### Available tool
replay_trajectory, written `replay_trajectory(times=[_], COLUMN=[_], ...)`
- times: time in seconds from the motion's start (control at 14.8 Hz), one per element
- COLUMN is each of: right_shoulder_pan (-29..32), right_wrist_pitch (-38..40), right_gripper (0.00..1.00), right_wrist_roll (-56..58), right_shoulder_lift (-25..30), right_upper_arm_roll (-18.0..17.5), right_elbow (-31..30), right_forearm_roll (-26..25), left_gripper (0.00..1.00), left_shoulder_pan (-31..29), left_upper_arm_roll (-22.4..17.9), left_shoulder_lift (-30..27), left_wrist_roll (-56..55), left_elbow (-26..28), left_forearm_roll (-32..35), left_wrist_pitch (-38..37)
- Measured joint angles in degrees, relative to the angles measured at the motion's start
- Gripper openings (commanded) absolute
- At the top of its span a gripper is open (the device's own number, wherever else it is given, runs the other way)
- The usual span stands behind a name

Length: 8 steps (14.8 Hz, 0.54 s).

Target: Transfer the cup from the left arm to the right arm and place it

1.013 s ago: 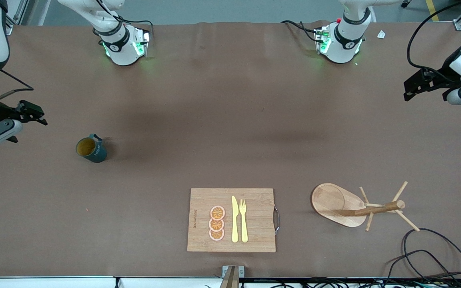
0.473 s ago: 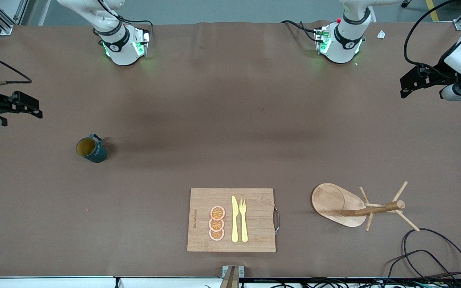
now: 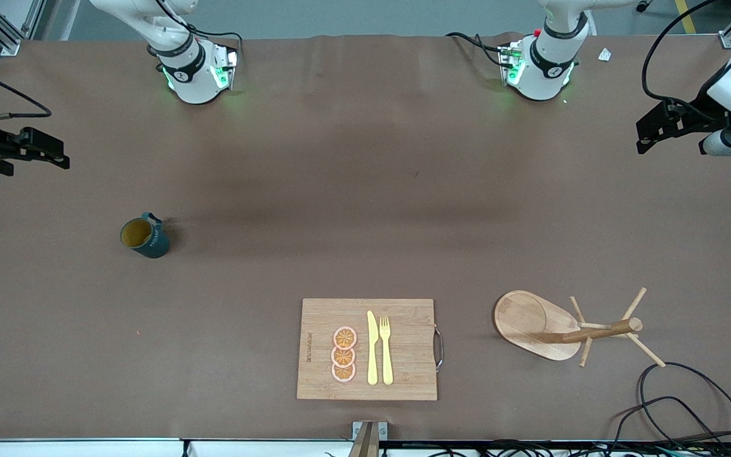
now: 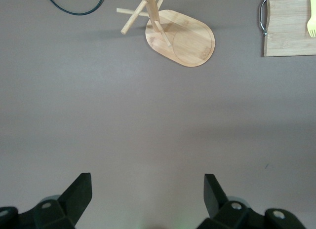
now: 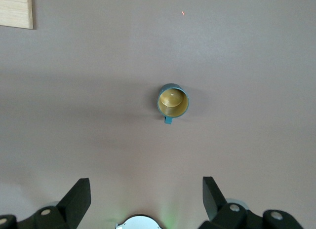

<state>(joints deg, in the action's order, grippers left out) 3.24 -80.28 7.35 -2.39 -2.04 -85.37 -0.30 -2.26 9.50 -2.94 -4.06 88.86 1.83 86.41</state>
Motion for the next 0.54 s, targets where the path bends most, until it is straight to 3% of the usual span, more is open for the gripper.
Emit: replay_trajectory(times=[0.54], right_shoulder_pan=[0.0], right_wrist_pitch=[0.7], right_gripper=[1.0], right_wrist_roll=[-0.3], right_shoulder_lift=[1.8], right_upper_arm_roll=[0.3], right_elbow=[0.2], right_forearm_roll=[0.0], left_gripper=[1.0], left_shoulder_pan=[-0.1], left_upper_arm_roll=[-0.3], left_shoulder_lift=[0.0], left_wrist_roll=[0.0], left_elbow=[-0.1], left_forearm_roll=[-1.1], left_wrist_pitch=[0.0])
